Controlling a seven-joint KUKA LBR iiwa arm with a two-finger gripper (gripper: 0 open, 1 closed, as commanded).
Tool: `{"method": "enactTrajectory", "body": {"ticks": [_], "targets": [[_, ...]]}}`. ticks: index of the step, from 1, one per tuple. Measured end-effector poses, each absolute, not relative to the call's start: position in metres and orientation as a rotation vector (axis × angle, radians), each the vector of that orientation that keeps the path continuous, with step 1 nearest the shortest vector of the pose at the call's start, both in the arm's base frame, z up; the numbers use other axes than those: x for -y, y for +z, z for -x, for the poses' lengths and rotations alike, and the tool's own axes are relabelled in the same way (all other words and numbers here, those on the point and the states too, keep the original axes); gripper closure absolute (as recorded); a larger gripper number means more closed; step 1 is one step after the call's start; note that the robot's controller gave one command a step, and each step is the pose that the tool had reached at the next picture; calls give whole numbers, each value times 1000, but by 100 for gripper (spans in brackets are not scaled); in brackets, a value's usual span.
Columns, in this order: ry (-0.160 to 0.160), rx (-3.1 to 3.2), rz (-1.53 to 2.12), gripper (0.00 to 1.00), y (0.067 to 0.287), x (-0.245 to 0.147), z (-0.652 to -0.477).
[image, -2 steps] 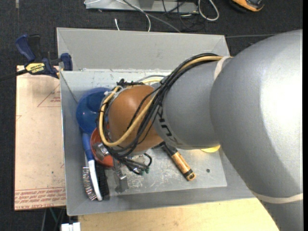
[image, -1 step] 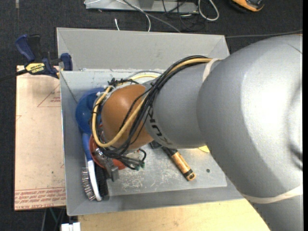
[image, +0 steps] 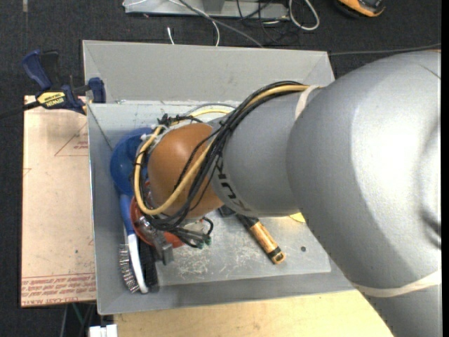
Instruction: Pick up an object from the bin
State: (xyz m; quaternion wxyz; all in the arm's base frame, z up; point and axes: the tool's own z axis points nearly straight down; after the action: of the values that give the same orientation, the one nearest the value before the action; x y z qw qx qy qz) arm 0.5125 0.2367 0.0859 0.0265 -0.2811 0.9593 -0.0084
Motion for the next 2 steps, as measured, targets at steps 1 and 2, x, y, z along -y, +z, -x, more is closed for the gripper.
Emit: {"method": "enactTrajectory", "body": {"ticks": [1, 2], "targets": [[-49, -2797, 1274, 100, 90, -228, -517], [-59, -2789, 1317, 100, 90, -230, -521]]}}
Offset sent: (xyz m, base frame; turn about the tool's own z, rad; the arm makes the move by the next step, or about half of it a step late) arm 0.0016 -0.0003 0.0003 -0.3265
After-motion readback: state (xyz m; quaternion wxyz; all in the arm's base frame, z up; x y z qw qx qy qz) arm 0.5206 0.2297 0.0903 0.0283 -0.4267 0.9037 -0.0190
